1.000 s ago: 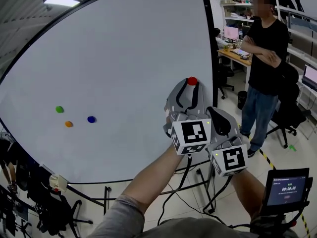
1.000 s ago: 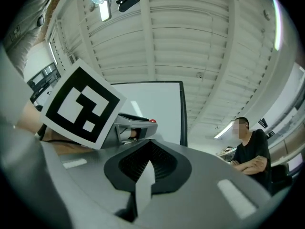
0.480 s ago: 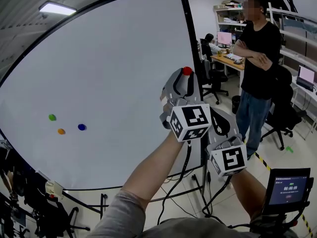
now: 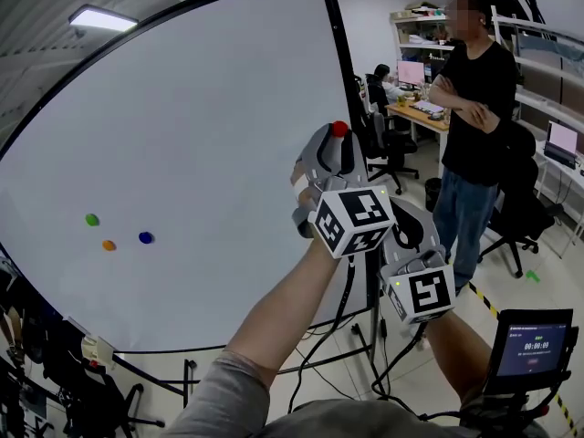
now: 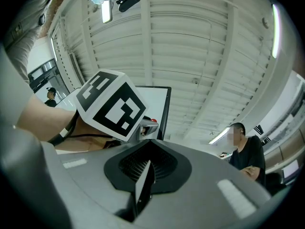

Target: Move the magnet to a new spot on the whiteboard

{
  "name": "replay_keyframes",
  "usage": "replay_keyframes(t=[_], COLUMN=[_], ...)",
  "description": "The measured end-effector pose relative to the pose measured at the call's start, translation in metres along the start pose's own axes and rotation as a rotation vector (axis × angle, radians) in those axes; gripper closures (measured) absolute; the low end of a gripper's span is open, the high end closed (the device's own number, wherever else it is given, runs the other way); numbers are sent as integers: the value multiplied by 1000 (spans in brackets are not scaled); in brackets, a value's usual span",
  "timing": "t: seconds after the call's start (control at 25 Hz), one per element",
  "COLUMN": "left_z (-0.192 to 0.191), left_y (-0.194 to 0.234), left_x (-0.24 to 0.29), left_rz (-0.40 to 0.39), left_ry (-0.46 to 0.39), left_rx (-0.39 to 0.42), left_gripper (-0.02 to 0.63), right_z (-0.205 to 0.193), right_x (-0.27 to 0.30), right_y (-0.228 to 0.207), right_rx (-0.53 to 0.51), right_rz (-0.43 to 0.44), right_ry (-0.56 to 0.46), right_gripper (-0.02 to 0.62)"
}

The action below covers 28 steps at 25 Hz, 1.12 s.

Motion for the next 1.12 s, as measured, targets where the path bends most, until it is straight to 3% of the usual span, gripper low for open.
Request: replay_keyframes(t=[0.56, 0.68, 0.72, 0.76, 0.8, 0.96, 1.12], left_z=[-4, -8, -10, -12, -15, -42, -94], left_y=[3, 4, 5, 6, 7, 14, 56], left_x=[-5, -15, -21, -29, -37, -64, -75], left_rz=[4, -12, -14, -14, -14, -39, -49], left_ry=[-43, -75, -90, -103, -110, -72, -17], left_rx=[-24, -49, -64, -79, -91, -143, -185], left_gripper=[466, 493, 525, 601, 604, 604, 605], right_z=[0, 1, 2, 3, 3, -1, -3], right_x=[1, 0, -1, -2, -4, 0, 36], right_y=[1, 3, 5, 6, 8, 25, 74], right_rx=[10, 19, 24, 30, 37, 68, 94], right_rz=[3, 10, 15, 22, 33, 93, 154], right_ry=[-3, -5, -7, -9, -13, -12, 7], right_gripper=[589, 589, 589, 589, 589, 589, 589])
Point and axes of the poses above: the fingertips, and each gripper's own axes: x forward along the fingers, y to its left, z out of its top, the point moved 7 cm from there along -x, backward along the fingers, and after that the axes turned 12 degrees about y, right-handed, at the moved point
